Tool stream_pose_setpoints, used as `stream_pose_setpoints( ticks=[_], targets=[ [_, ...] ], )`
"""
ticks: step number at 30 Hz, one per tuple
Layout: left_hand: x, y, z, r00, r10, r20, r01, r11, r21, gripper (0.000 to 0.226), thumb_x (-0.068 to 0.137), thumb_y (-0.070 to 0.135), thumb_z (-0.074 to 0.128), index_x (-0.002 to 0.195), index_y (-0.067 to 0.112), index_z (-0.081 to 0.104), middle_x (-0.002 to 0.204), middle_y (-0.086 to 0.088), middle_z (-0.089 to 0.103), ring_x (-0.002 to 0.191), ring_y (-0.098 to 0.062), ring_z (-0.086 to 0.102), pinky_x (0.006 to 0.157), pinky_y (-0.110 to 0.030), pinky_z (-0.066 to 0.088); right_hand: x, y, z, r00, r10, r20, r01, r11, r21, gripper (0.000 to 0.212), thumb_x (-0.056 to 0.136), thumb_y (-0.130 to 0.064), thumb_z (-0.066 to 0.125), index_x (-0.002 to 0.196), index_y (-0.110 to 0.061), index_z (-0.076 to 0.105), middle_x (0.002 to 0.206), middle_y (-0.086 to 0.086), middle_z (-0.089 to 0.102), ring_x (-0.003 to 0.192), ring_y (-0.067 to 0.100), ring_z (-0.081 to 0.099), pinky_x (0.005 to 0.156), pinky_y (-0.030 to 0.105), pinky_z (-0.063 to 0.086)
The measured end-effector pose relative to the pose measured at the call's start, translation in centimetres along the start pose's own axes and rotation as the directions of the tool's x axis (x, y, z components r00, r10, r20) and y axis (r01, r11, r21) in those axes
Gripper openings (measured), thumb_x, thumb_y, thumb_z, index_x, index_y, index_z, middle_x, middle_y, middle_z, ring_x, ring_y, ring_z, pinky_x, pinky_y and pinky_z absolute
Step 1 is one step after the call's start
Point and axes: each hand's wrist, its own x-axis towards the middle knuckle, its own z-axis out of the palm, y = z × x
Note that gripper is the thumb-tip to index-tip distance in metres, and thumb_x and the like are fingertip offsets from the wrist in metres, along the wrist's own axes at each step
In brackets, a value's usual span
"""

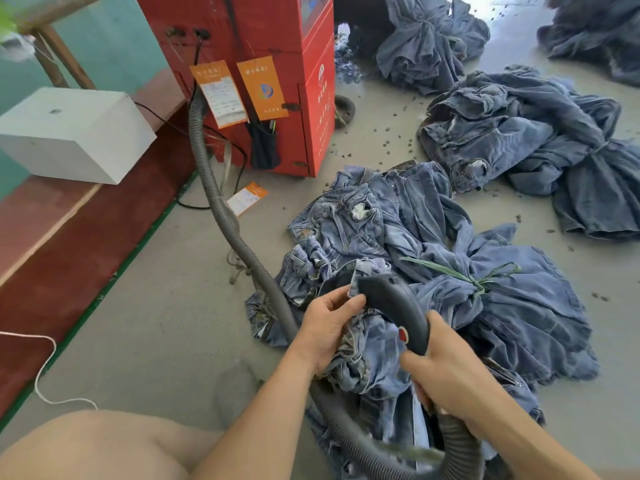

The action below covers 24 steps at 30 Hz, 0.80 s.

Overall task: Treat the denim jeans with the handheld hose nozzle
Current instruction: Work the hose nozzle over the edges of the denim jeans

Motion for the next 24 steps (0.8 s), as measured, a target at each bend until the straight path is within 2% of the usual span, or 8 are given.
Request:
stream_pose_setpoints(
  ticks=[2, 6, 9, 12, 14, 17, 20, 24],
  targets=[
    [0.1, -0.6, -0.1, 1.0, 0.013, -0.005, -0.013, 0.998, 0.06, 0.035, 0.086, 0.024, 0.082, 0.117, 0.008, 0.076, 0.121, -0.02, 0.073, 0.11, -0.029, 0.07, 0.102, -0.043, 0.055, 0.4, -0.3, 0.3, 1.0, 0.0, 0.002, 0.0, 1.0, 0.029, 0.017, 0.091, -0.014, 0.061, 0.098, -0.022, 0.047, 0.051, 0.003, 0.06, 0.039, 0.019, 0.056, 0.04, 0.031, 0.044],
    [0.1, -1.5, -0.5, 0.997, 0.009, -0.076, -0.002, 0.996, 0.09, 0.016, 0.09, 0.014, 0.073, 0.104, 0.012, 0.08, 0.112, -0.017, 0.076, 0.099, -0.026, 0.071, 0.089, -0.041, 0.061, 2.0, -0.5, -0.7, 0.994, 0.017, -0.109, 0.001, 0.986, 0.165, 0.022, 0.091, -0.008, 0.062, 0.101, -0.021, 0.047, 0.065, 0.014, 0.061, 0.044, 0.025, 0.055, 0.047, 0.037, 0.048],
    [0.2, -1.1, -0.7, 0.998, -0.012, -0.056, 0.013, 1.0, 0.017, 0.024, 0.099, 0.002, 0.062, 0.113, 0.012, 0.079, 0.119, -0.016, 0.074, 0.108, -0.029, 0.067, 0.103, -0.047, 0.054, 1.7, 0.0, -2.6, 0.99, 0.016, -0.143, 0.021, 0.967, 0.253, 0.024, 0.091, -0.006, 0.063, 0.1, -0.021, 0.047, 0.06, 0.013, 0.058, 0.041, 0.025, 0.052, 0.043, 0.036, 0.046],
    [0.4, 0.0, -0.5, 0.999, 0.029, -0.046, -0.026, 0.998, 0.063, 0.029, 0.1, -0.004, 0.058, 0.115, 0.011, 0.077, 0.12, -0.014, 0.074, 0.112, -0.024, 0.068, 0.105, -0.039, 0.053, 0.3, 0.1, -2.4, 1.0, -0.006, 0.01, 0.005, 0.996, 0.084, 0.026, 0.088, -0.01, 0.063, 0.096, -0.03, 0.048, 0.054, 0.005, 0.06, 0.039, 0.022, 0.054, 0.039, 0.031, 0.044],
    [0.3, 0.2, -0.3, 0.999, 0.044, -0.031, -0.04, 0.993, 0.112, 0.03, 0.099, -0.007, 0.057, 0.12, 0.006, 0.074, 0.12, -0.016, 0.074, 0.112, -0.023, 0.068, 0.104, -0.037, 0.053, 0.3, -0.2, -0.9, 0.996, -0.02, 0.085, 0.022, 0.999, -0.029, 0.022, 0.088, -0.014, 0.063, 0.097, -0.026, 0.047, 0.06, 0.007, 0.062, 0.038, 0.02, 0.055, 0.039, 0.032, 0.045],
    [-0.2, -0.4, -0.6, 0.998, 0.006, -0.069, 0.004, 0.99, 0.14, 0.034, 0.099, -0.012, 0.053, 0.129, -0.004, 0.066, 0.129, -0.026, 0.067, 0.116, -0.031, 0.064, 0.114, -0.051, 0.045, 2.0, -1.1, 0.1, 0.999, -0.042, -0.022, 0.04, 0.997, -0.067, 0.019, 0.093, -0.017, 0.063, 0.1, -0.022, 0.046, 0.069, 0.011, 0.064, 0.041, 0.018, 0.056, 0.041, 0.031, 0.045],
    [-0.2, -0.2, -0.7, 0.994, -0.022, -0.107, 0.036, 0.991, 0.13, 0.034, 0.099, -0.012, 0.053, 0.129, -0.002, 0.066, 0.131, -0.027, 0.066, 0.117, -0.032, 0.062, 0.115, -0.054, 0.043, 2.5, -0.9, -1.3, 0.992, -0.024, -0.123, 0.031, 0.998, 0.054, 0.021, 0.093, -0.012, 0.063, 0.103, -0.02, 0.046, 0.068, 0.012, 0.062, 0.043, 0.021, 0.057, 0.044, 0.034, 0.047],
    [-0.1, 0.7, -0.5, 0.996, -0.033, -0.077, 0.039, 0.996, 0.077, 0.032, 0.1, -0.01, 0.051, 0.126, 0.0, 0.068, 0.127, -0.023, 0.069, 0.116, -0.031, 0.065, 0.109, -0.048, 0.049, 1.4, -0.5, -0.4, 1.0, -0.005, -0.001, 0.005, 0.997, -0.074, 0.021, 0.089, -0.02, 0.065, 0.097, -0.027, 0.046, 0.069, 0.01, 0.065, 0.039, 0.015, 0.056, 0.039, 0.029, 0.045]
  ],
)
